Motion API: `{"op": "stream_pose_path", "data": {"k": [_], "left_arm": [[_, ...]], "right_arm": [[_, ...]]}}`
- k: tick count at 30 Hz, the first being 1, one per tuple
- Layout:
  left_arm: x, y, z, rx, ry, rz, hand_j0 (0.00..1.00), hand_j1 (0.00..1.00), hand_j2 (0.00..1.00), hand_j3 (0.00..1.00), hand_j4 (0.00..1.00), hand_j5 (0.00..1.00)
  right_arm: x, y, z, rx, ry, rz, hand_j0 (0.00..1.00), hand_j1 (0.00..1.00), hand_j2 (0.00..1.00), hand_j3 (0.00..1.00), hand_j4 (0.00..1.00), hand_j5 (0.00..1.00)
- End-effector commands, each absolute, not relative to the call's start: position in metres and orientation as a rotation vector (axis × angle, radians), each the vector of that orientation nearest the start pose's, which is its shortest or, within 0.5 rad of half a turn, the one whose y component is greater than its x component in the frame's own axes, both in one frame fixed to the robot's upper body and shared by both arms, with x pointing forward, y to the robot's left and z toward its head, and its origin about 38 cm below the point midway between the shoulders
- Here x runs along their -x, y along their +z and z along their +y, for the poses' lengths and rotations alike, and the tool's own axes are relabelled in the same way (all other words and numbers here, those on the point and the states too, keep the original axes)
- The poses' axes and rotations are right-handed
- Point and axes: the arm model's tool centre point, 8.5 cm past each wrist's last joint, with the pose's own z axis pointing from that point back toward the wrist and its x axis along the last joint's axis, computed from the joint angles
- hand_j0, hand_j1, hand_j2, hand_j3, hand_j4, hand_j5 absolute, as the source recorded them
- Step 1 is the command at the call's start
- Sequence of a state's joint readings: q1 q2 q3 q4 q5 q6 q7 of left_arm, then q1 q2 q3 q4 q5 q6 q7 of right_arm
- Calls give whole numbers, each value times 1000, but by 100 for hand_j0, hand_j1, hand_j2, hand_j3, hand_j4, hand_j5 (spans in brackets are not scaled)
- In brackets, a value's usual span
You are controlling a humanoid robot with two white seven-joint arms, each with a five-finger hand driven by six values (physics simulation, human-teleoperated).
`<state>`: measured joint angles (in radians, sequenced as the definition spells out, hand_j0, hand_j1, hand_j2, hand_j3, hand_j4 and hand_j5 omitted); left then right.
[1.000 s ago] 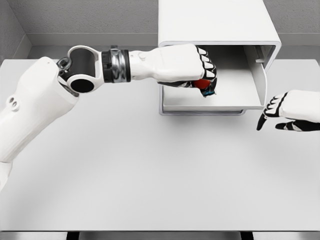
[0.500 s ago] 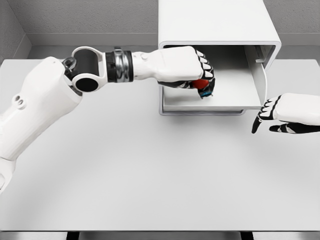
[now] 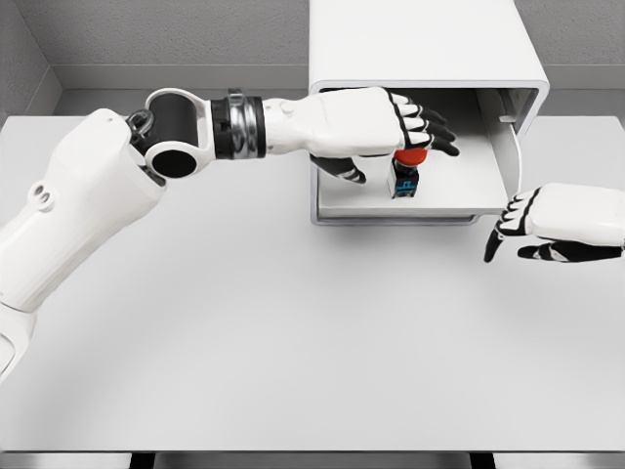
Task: Slide open multi-storey tabletop storage cabinets and put open load switch and slide close multi-storey tabletop storage cabinets
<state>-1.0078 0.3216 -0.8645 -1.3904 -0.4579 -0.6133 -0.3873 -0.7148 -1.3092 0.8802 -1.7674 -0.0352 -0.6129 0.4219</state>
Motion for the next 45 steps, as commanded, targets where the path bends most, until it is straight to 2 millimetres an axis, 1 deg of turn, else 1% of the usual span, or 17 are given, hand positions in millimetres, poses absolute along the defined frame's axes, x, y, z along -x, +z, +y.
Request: {"op": "stream_pose_path", "data": {"k": [1,6,8,9,14,16,21,23,26,28,29,33,34,37,41,42,45], "left_arm": [[-441,308,46,231,2348,2165,100,100,100,100,100,100],[-436,310,43,225,2333,2157,100,100,100,100,100,100],[-437,311,43,231,2334,2151,90,90,90,90,90,90],[-437,311,43,231,2334,2151,89,89,89,89,89,89],[-433,311,40,217,2321,2151,89,89,89,89,89,89],[-428,314,38,209,2303,2146,89,89,89,89,89,89],[-412,321,33,189,2249,2128,89,89,89,89,89,89],[-399,326,41,196,2220,2106,89,89,89,89,89,89],[-381,331,57,169,2192,2098,89,89,89,89,89,89],[-375,334,75,173,2186,2120,89,89,89,89,89,89],[-370,341,92,189,2169,2151,89,89,89,89,89,89],[-381,356,150,270,2207,2258,90,90,90,90,90,90],[-382,357,159,287,2216,2275,90,90,90,90,90,90],[-384,354,177,324,2254,2287,92,92,92,92,92,92],[-387,341,200,355,2347,2282,93,93,93,93,93,93],[-387,335,205,357,2375,2284,93,93,93,93,93,93],[-403,325,237,406,2458,2354,93,93,93,93,93,93]], "right_arm": [[-348,272,-340,144,2080,-1442,56,56,56,56,56,56],[-350,269,-333,122,2083,-1459,56,56,56,56,56,56],[-350,266,-331,129,2097,-1456,56,56,56,56,56,56],[-351,265,-328,124,2098,-1463,56,56,56,56,56,56],[-353,260,-318,111,2117,-1479,56,56,56,56,56,56],[-355,259,-312,102,2123,-1494,55,55,55,55,55,55],[-355,258,-308,96,2124,-1505,54,54,54,54,54,54],[-354,259,-313,105,2125,-1490,54,54,54,54,54,54],[-353,251,-311,115,2158,-1463,54,54,54,54,54,54],[-350,243,-313,100,2171,-1431,54,54,54,54,54,54],[-350,242,-313,103,2180,-1423,54,54,54,54,54,54],[-350,241,-310,99,2182,-1428,54,54,54,54,54,54],[-351,240,-308,93,2183,-1434,54,54,54,54,54,54],[-354,237,-293,74,2194,-1472,54,54,54,54,54,54],[-357,234,-279,65,2216,-1503,54,54,54,54,54,54],[-357,235,-278,71,2216,-1509,54,54,54,54,54,54],[-358,235,-277,77,2220,-1510,54,54,54,54,54,54]]}}
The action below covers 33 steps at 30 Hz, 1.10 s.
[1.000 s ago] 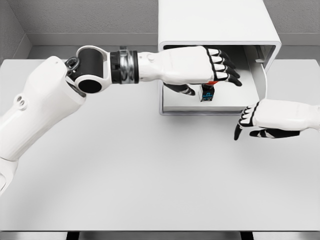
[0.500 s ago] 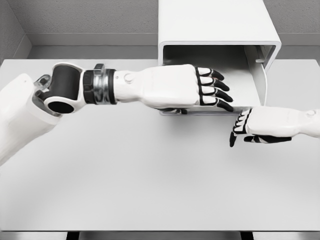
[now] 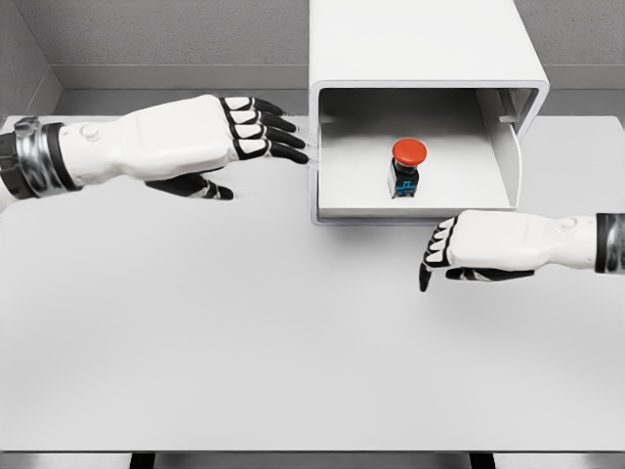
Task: Slide open multi-storey tabletop storage cabinets and put open load switch and slide close multi-storey tabletop storage cabinets
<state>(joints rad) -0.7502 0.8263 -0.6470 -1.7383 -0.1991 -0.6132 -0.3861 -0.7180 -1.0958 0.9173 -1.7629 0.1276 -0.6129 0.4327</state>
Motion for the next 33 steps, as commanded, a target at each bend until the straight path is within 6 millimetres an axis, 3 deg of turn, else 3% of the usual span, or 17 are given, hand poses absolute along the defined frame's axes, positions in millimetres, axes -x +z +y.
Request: {"op": "stream_pose_path", "data": {"k": [1,3,8,21,33], "left_arm": [[-409,318,254,434,2504,2386,93,93,93,93,93,93],[-414,313,268,472,2546,2395,94,94,94,94,94,94],[-419,307,283,512,2588,2409,100,100,100,100,100,100],[-419,307,284,522,2589,2407,100,100,100,100,100,100],[-420,290,291,520,2656,2389,100,100,100,100,100,100]], "right_arm": [[-359,236,-278,-110,-2975,2020,54,54,54,54,54,54],[-360,234,-269,-84,-2946,2039,54,54,54,54,54,54],[-362,235,-270,-90,-2945,2048,54,54,54,54,54,54],[-384,238,-278,-170,-2955,2094,54,54,54,54,54,54],[-411,239,-277,-225,-2941,2168,54,54,54,54,54,54]]}}
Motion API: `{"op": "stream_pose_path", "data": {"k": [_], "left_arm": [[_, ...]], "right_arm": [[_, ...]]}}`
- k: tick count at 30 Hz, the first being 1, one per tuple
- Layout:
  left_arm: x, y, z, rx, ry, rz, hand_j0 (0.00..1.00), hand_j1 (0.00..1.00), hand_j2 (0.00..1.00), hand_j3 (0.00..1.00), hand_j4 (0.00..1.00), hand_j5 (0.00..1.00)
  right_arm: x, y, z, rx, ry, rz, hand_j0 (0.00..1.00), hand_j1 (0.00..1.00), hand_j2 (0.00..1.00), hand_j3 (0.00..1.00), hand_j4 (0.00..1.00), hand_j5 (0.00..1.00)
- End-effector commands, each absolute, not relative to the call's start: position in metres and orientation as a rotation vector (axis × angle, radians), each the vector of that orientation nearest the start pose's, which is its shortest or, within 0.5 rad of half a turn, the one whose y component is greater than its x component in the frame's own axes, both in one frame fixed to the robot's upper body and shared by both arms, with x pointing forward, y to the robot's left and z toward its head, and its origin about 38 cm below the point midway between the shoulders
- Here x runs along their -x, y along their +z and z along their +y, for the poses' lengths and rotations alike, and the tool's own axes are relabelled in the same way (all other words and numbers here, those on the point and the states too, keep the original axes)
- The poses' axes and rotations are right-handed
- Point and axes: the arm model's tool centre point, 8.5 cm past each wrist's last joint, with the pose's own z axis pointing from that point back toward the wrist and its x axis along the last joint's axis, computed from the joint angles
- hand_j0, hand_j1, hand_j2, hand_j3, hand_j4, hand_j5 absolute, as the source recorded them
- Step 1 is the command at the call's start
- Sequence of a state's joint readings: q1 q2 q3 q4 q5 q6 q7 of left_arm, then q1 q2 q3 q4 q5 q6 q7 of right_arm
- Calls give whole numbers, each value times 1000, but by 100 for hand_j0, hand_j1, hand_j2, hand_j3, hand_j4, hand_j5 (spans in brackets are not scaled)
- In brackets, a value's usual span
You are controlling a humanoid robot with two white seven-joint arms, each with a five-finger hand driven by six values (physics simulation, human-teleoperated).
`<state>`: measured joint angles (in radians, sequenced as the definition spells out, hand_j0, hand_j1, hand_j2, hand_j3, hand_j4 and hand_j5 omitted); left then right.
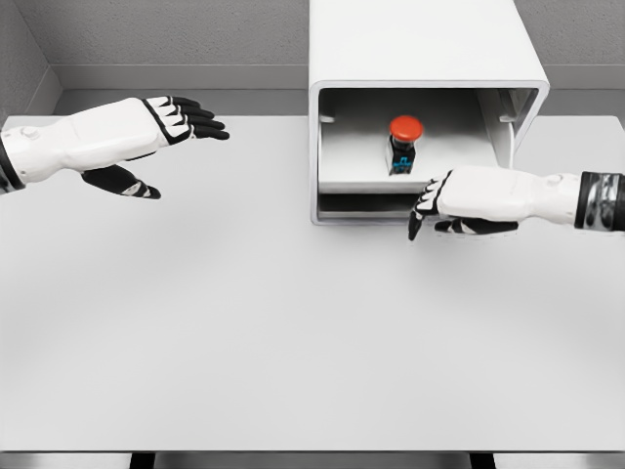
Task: Slide open multi-storey tabletop storage cabinets and put open load switch and slide close multi-storey tabletop storage cabinets
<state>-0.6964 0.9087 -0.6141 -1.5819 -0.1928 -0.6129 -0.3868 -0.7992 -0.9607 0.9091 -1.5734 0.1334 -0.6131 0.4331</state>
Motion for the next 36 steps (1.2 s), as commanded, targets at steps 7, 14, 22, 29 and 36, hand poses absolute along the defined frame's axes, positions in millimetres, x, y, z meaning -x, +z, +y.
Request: {"op": "stream_pose_path", "data": {"k": [7,14,22,29,36], "left_arm": [[-418,289,290,510,2655,2392,100,100,100,100,100,100],[-418,289,290,513,2655,2389,100,100,100,100,100,100],[-418,289,291,513,2655,2392,100,100,100,100,100,100],[-419,288,291,514,2660,2394,100,100,100,100,100,100],[-419,288,292,514,2660,2394,100,100,100,100,100,100]], "right_arm": [[-427,237,-279,181,2072,-1546,54,54,54,54,54,54],[-436,238,-280,197,2056,-1546,55,55,55,55,55,55],[-428,243,-272,191,2095,-1562,58,58,58,58,58,58],[-387,282,-299,275,2191,-1540,86,86,86,86,86,86],[-381,284,-323,279,2146,-1491,97,97,97,97,97,97]]}}
